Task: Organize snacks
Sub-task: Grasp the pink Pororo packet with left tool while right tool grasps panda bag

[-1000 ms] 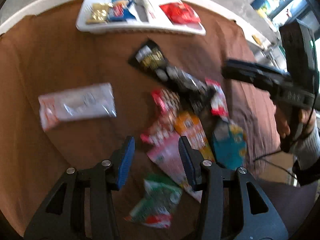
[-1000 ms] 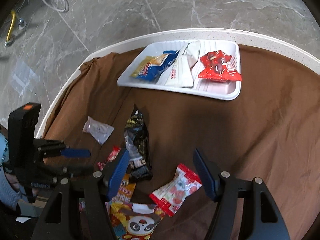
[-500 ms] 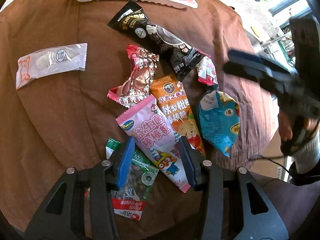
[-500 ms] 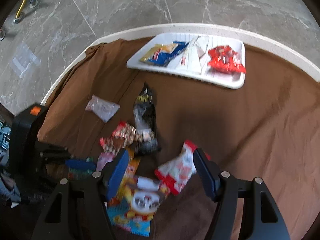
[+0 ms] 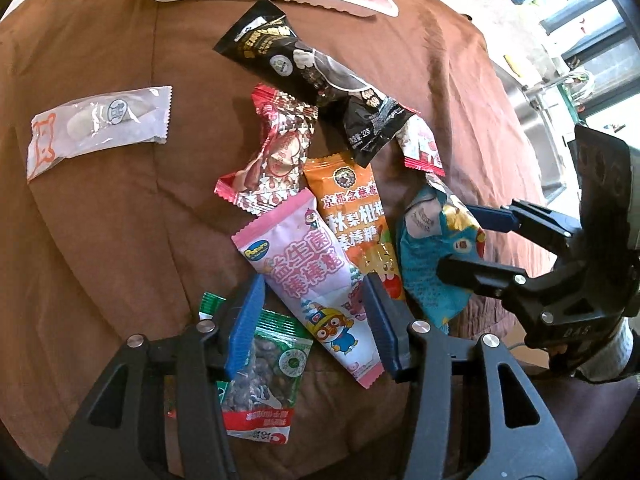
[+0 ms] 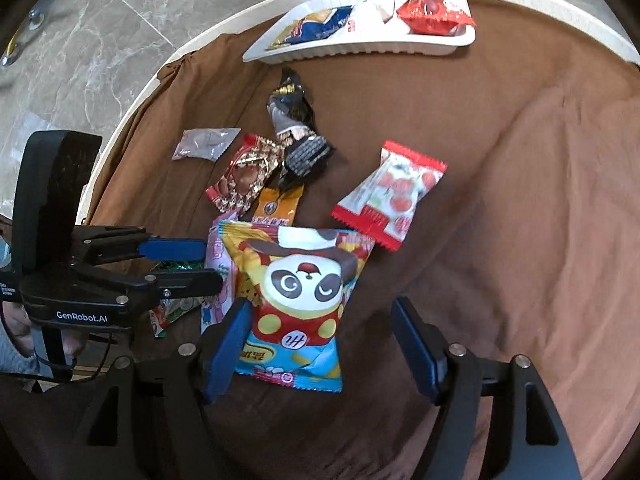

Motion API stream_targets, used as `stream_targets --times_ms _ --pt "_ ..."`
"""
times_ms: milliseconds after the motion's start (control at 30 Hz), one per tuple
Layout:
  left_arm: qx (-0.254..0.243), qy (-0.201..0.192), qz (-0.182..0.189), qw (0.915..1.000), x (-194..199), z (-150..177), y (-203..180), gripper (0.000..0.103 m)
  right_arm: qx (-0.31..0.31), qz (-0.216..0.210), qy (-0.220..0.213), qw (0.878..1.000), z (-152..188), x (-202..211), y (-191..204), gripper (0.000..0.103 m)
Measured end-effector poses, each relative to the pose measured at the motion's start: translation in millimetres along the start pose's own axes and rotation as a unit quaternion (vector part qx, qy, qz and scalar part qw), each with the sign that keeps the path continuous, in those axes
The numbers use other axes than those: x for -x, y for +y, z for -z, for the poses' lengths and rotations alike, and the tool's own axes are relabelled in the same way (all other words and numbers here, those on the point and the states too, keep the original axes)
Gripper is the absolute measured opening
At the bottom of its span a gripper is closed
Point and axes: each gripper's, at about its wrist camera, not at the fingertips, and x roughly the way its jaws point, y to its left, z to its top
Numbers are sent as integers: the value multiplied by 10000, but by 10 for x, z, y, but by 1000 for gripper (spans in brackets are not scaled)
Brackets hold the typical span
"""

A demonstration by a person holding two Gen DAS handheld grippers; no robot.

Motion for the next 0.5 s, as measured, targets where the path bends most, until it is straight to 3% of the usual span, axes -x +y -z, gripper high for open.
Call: stream_targets --times_ms 233,500 --pt "48 38 -74 10000 4 29 0 49 -128 -15 46 9999 17 -27 -27 73" --pt "423 59 -78 9991 8 -2 37 52 -123 -3 25 9999 17 -23 -32 69"
